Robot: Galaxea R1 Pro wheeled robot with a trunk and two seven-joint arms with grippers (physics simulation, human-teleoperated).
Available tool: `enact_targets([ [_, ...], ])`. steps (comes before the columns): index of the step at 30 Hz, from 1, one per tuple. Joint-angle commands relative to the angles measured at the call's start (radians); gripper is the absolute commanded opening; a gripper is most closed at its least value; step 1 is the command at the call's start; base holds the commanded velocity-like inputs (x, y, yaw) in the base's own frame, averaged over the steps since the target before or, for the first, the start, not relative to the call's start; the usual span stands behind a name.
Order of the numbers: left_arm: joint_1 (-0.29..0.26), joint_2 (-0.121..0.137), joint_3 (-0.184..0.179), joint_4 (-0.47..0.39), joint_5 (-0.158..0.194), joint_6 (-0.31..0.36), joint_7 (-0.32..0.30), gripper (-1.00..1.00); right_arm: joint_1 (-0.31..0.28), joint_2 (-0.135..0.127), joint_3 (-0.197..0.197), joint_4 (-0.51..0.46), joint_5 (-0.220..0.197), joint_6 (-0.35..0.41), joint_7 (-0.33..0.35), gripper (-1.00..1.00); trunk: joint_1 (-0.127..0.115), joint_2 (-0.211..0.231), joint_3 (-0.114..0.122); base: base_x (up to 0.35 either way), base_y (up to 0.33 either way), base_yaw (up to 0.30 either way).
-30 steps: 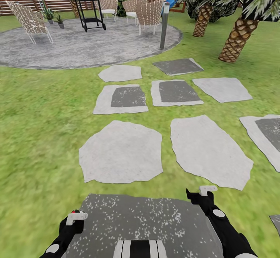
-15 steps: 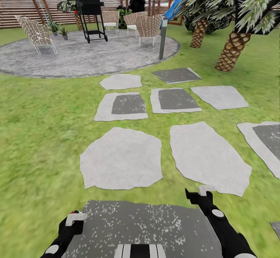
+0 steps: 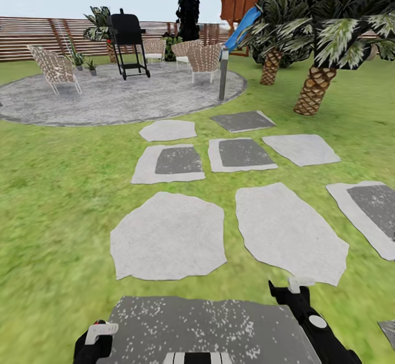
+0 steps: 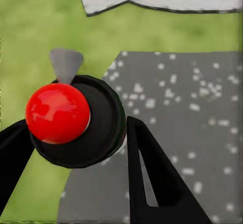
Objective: Pick up the pesticide atomizer in the garden and spray insectifuge to fully cover both potted plants in the garden.
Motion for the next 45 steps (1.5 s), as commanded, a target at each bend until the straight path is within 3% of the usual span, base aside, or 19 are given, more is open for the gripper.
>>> enact_targets([
  [1, 0.002, 0.0, 0.006, 0.001, -0.004, -0.003, -0.003, -1.0, 0.002, 0.0, -0.004, 0.007, 0.007, -0.019, 0.005, 1.0, -0.001, 0.0, 0.005, 0.0, 0.0, -0.081],
  [4, 0.02, 0.001, 0.007, 0.0, -0.005, -0.004, -0.003, -1.0, 0.01, -0.006, -0.004, 0.026, 0.007, -0.075, 0.006, 1.0, -0.002, 0.001, 0.021, 0.0, 0.0, -0.081],
  [8, 0.039, 0.004, 0.007, -0.001, -0.005, -0.004, -0.003, -1.0, 0.017, -0.006, -0.003, 0.071, 0.006, -0.095, 0.005, 1.0, -0.004, 0.002, 0.043, 0.0, 0.0, -0.08],
  [13, 0.061, 0.003, 0.008, -0.003, -0.004, -0.005, -0.003, -1.0, 0.022, -0.005, -0.003, 0.218, 0.004, -0.135, 0.003, 1.0, -0.006, 0.003, 0.07, 0.0, 0.0, -0.026],
  [14, 0.063, 0.003, 0.008, -0.005, -0.004, -0.006, -0.003, -1.0, 0.023, -0.005, -0.003, 0.266, 0.004, -0.164, 0.003, 1.0, -0.006, 0.003, 0.076, 0.0, 0.0, -0.006],
  [18, 0.067, 0.004, 0.009, -0.006, -0.003, -0.006, -0.001, -1.0, 0.024, -0.005, -0.003, 0.462, 0.004, -0.402, 0.005, 1.0, -0.008, 0.004, 0.097, 0.0, 0.0, -0.001],
  [22, 0.067, 0.005, 0.009, -0.005, 0.013, -0.006, 0.001, -1.0, 0.025, -0.005, -0.003, 0.527, 0.004, -0.523, 0.005, 1.0, -0.01, 0.005, 0.119, 0.0, 0.0, 0.0],
  [27, 0.067, 0.005, 0.013, -0.003, 0.045, -0.006, 0.002, -1.0, 0.025, -0.004, -0.003, 0.541, 0.003, -0.548, 0.005, 1.0, -0.012, 0.006, 0.146, 0.0, 0.0, 0.0],
  [38, 0.067, 0.003, 0.011, -0.001, 0.05, -0.006, -0.001, -1.0, 0.025, 0.004, 0.0, 0.541, 0.004, -0.549, 0.007, 1.0, -0.017, 0.009, 0.192, 0.0, 0.0, 0.007],
  [45, 0.067, 0.002, 0.012, -0.001, 0.05, -0.006, -0.001, -1.0, 0.025, 0.007, 0.001, 0.541, 0.005, -0.548, 0.005, 1.0, -0.024, 0.017, 0.218, 0.0, 0.0, 0.218],
])
